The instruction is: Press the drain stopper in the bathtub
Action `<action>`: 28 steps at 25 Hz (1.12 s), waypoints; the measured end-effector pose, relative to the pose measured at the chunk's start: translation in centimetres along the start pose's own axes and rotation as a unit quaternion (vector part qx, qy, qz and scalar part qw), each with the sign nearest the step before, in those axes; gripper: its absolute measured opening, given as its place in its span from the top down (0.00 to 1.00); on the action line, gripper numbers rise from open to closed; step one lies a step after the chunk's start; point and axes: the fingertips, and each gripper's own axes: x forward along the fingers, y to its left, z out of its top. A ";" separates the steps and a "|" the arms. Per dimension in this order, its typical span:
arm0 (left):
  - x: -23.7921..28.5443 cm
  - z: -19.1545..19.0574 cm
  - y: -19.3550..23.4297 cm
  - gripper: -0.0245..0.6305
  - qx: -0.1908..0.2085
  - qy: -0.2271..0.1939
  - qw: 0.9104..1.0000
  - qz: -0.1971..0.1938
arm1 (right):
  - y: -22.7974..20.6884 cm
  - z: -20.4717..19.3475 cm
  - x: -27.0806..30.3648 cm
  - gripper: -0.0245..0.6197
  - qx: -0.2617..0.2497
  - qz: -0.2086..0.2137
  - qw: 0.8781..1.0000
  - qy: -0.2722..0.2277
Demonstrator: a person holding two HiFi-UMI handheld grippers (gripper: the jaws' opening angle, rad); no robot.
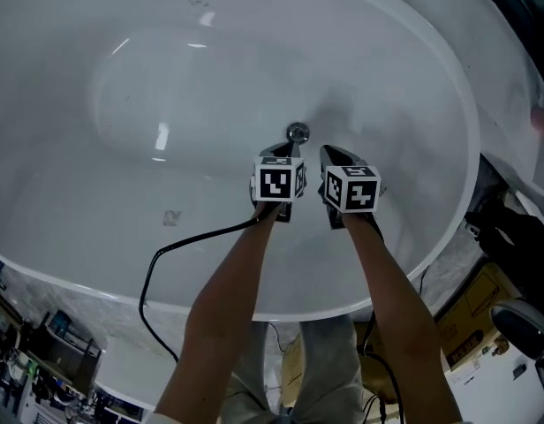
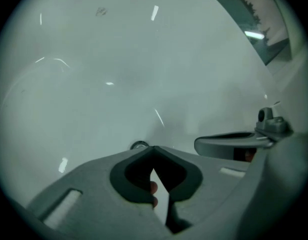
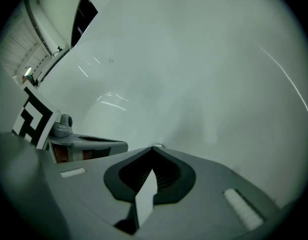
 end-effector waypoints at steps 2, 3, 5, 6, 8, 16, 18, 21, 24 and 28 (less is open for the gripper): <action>-2.1 0.5 -0.8 0.96 0.006 -0.003 1.000 0.002 | 0.9 0.3 -1.6 0.95 0.002 0.003 1.000 -0.005; -3.2 0.8 -1.2 0.96 0.008 -0.006 1.000 0.003 | 1.3 0.5 -2.5 0.95 0.002 0.004 1.000 -0.008; -5.4 1.3 -2.5 0.96 0.010 -0.014 1.000 0.001 | 1.8 0.8 -4.3 0.95 0.003 0.006 1.000 -0.012; -6.6 1.5 -3.2 0.96 0.012 -0.018 1.000 0.000 | 2.2 0.9 -5.3 0.95 0.003 0.007 1.000 -0.013; -9.1 2.0 -4.4 0.96 0.021 -0.024 0.999 -0.001 | 3.1 1.1 -7.3 0.95 0.002 0.011 1.000 -0.016; -17.4 3.6 -9.5 0.96 0.060 -0.048 0.997 -0.004 | 7.7 1.7 -15.4 0.95 -0.041 0.033 0.998 -0.024; -20.1 3.7 -10.6 0.96 0.065 -0.054 0.996 -0.001 | 9.1 1.8 -18.1 0.95 -0.046 0.039 0.998 -0.034; -23.7 4.1 -12.0 0.96 0.073 -0.064 0.995 0.005 | 10.2 2.1 -22.0 0.95 -0.054 0.041 0.996 -0.049; -26.8 4.4 -13.5 0.96 0.083 -0.077 0.994 0.006 | 10.6 2.6 -25.3 0.95 -0.060 0.040 0.995 -0.068; -31.1 4.3 -15.8 0.96 0.102 -0.083 0.991 0.006 | 11.5 2.9 -30.0 0.95 -0.079 0.035 0.993 -0.084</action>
